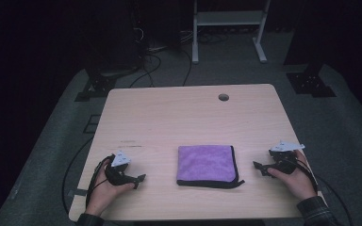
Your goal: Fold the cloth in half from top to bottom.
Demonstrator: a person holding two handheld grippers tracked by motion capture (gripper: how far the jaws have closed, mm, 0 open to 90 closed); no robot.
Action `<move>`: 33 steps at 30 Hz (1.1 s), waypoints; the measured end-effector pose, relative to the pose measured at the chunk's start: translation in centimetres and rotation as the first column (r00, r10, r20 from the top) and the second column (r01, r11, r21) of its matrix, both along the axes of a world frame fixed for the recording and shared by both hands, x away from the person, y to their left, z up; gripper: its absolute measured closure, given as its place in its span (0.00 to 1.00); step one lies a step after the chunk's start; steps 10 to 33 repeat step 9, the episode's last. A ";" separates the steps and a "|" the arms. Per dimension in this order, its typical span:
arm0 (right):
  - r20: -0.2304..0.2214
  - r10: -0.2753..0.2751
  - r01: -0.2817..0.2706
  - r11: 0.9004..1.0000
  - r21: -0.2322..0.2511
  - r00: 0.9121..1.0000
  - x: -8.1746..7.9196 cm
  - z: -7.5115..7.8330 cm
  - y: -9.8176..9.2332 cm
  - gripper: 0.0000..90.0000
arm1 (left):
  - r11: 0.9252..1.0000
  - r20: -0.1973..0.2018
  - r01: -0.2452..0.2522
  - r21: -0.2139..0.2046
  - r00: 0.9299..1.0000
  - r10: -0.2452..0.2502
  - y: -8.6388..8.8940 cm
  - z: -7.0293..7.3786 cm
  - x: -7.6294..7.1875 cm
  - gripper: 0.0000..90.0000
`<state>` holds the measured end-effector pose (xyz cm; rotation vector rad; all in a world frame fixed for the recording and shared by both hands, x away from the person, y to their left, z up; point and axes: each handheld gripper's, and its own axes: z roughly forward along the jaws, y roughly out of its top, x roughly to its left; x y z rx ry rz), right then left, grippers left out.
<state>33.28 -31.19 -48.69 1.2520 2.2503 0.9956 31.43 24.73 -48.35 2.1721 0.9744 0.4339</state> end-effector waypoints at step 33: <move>-0.001 -0.007 0.007 1.000 -0.003 1.000 0.0 0.0 0.0 0.13 | 1.000 0.000 -0.009 0.000 1.000 0.009 0.0 0.0 -0.1 0.01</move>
